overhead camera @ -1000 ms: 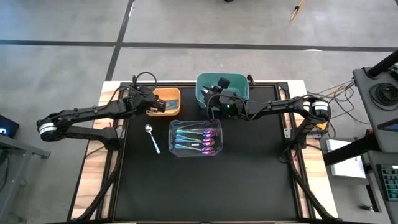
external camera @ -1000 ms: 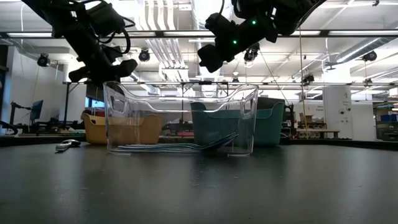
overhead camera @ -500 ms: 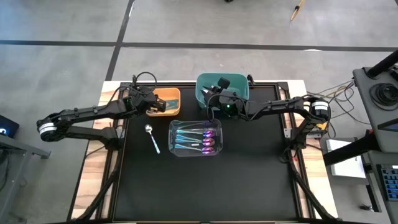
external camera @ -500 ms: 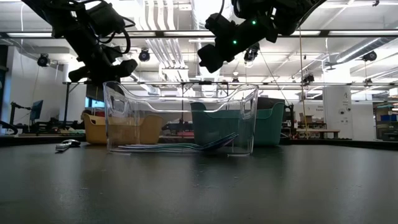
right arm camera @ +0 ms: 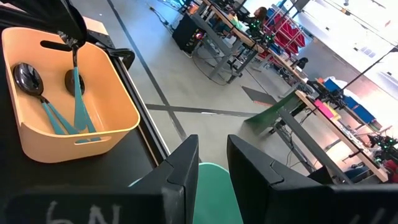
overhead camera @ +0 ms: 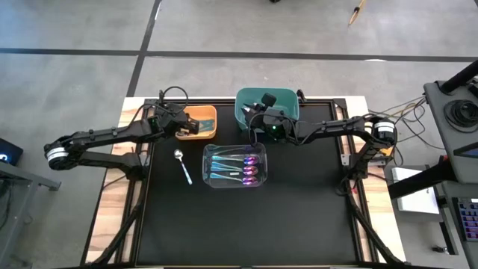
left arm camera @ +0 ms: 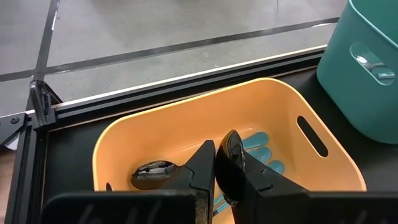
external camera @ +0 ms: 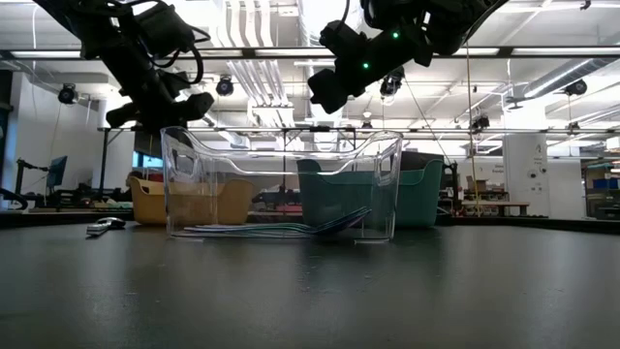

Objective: Sort silverware by color (type)
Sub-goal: Put the blue spoon into the yellow bin

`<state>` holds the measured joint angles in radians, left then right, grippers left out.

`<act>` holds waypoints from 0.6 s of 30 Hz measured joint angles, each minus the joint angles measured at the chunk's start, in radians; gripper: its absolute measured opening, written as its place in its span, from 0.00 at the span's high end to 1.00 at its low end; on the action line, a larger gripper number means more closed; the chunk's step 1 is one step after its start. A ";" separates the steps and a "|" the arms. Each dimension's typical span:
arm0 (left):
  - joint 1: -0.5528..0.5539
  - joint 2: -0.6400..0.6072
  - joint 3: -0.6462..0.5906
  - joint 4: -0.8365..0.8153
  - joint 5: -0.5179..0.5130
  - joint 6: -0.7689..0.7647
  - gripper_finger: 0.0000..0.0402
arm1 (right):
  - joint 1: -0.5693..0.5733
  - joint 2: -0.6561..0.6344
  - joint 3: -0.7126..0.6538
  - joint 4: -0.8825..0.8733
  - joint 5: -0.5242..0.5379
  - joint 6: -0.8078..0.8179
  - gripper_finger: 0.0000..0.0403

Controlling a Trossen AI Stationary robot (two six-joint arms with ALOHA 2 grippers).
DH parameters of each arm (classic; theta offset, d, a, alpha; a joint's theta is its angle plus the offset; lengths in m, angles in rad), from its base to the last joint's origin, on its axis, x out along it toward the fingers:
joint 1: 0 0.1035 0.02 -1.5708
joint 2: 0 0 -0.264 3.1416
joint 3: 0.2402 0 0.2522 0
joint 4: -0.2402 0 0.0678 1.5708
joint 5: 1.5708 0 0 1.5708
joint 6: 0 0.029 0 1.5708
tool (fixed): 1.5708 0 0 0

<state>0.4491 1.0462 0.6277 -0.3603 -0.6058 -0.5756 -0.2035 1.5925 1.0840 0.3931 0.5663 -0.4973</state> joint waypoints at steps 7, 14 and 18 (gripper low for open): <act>0.000 0.000 0.000 -0.002 -0.006 -0.003 0.97 | 0.000 0.000 0.000 -0.002 0.000 0.000 0.81; 0.000 0.000 0.000 -0.001 -0.007 -0.003 0.96 | 0.000 0.000 0.000 -0.002 0.000 0.000 0.81; 0.000 0.000 0.000 -0.001 -0.007 -0.003 0.96 | 0.000 0.000 0.000 -0.003 0.000 0.000 0.81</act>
<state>0.4492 1.0462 0.6277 -0.3613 -0.6125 -0.5789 -0.2038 1.5925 1.0840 0.3901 0.5663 -0.4976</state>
